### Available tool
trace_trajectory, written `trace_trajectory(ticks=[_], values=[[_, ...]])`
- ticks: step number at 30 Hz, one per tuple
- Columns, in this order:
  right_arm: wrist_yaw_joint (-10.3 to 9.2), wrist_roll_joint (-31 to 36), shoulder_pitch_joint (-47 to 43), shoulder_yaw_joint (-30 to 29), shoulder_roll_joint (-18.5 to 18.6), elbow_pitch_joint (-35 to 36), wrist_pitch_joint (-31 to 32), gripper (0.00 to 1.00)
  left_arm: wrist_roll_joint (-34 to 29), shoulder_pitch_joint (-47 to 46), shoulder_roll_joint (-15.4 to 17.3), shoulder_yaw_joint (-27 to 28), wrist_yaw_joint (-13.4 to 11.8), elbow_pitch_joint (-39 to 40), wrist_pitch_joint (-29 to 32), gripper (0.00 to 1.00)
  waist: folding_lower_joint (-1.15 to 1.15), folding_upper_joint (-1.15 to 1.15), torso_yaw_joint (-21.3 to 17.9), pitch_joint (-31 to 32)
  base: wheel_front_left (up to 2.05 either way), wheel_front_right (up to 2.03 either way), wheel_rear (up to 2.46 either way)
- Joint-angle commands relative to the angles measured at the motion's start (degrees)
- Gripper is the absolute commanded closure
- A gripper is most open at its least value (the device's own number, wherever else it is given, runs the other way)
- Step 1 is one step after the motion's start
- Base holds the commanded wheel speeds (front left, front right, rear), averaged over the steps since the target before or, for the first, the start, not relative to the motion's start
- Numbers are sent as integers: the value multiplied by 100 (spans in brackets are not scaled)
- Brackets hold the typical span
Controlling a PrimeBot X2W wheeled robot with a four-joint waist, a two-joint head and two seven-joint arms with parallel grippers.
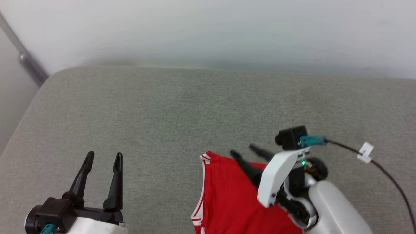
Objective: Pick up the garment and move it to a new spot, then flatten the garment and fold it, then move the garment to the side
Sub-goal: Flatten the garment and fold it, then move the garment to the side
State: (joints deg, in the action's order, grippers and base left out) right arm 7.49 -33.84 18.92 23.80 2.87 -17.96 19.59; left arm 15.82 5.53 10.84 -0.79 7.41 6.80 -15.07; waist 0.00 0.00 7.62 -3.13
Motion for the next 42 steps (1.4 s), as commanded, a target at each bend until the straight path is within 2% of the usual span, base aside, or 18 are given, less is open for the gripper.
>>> trace_trajectory(ticks=[1,6,12,17,22,31,42], values=[[0,408,208,-161,4,57,-87,0,-34,10,1,24,8,24,-12,0,0,0,-97,-14,0,0,0],[-1,1461,455,-648,487,350,-426,0,-59,-58,-54,3,7,68,-12,0,0,0,-284,-86,0,0,0],[-1,1973,230,-1252,1153,832,-963,0,-61,-161,-78,-48,8,75,-11,0,0,0,-448,-186,0,0,0],[-1,2169,-334,-1817,1291,1353,-1561,0,-70,-237,-114,-91,7,89,-12,0,0,0,-516,-271,0,0,0],[-1,2209,-1021,-2230,996,1836,-2073,0,-93,-194,-149,-98,7,105,-12,0,0,0,-560,-295,0,0,0],[-1,2511,-1748,-2385,437,2242,-2776,0,-109,6,-220,22,7,224,-12,0,0,0,-593,-260,0,0,0],[-1,2622,-1816,-2428,164,2279,-2816,0,-147,48,-266,-65,8,213,-12,0,0,0,-547,-244,0,0,0]])
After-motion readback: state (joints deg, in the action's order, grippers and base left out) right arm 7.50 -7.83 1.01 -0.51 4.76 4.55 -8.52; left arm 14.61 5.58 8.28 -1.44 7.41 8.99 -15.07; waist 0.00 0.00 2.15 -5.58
